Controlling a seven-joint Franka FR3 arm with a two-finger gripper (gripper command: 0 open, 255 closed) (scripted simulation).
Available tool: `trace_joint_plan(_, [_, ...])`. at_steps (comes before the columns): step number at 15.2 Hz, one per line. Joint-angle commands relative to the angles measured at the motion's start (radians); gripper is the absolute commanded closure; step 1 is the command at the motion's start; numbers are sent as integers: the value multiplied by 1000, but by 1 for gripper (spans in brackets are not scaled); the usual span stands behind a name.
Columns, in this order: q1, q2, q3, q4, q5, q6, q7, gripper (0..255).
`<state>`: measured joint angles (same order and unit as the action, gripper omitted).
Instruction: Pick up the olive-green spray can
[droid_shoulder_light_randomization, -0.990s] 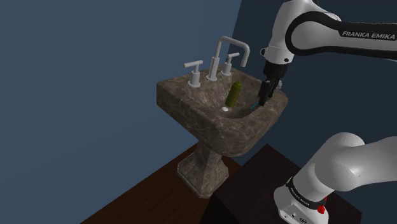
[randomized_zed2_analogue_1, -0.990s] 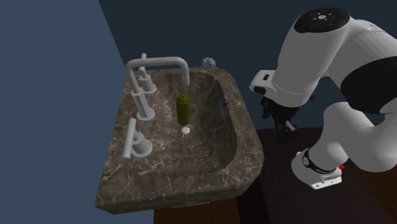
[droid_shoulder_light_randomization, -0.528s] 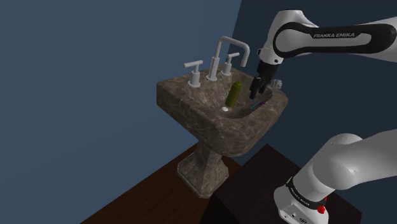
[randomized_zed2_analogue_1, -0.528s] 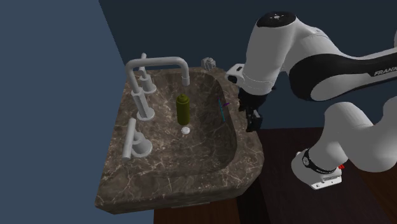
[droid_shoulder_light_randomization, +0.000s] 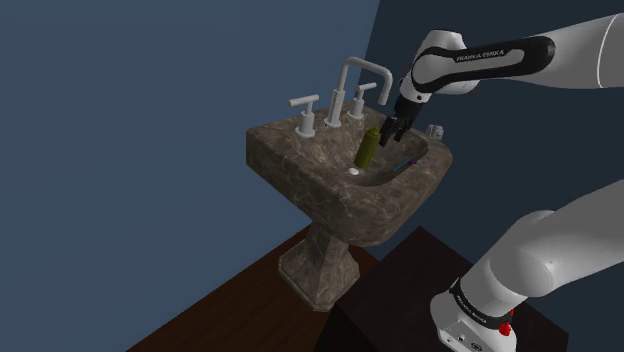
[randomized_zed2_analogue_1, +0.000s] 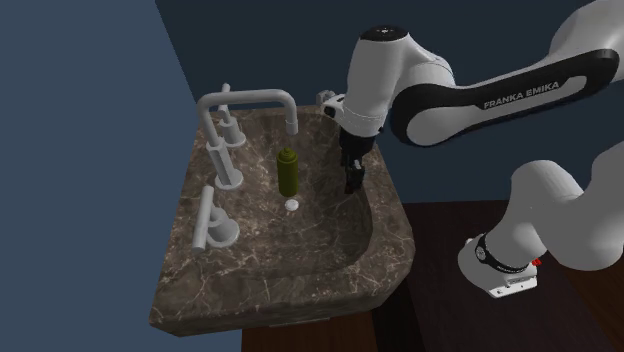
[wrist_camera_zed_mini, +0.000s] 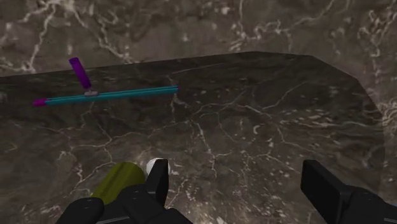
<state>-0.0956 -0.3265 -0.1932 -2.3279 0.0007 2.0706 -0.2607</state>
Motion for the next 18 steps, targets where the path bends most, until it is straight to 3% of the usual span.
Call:
trace_joint_plan(1, [-6, 55, -28, 28, 27, 51, -26, 0])
trace_joint_plan(10, [-36, 341, -129, 230, 247, 206, -193, 0])
trace_joint_plan(16, [-101, 543, -146, 418, 443, 237, -314, 0])
trace_joint_plan(18, [-113, 571, -142, 435, 469, 247, -332, 0])
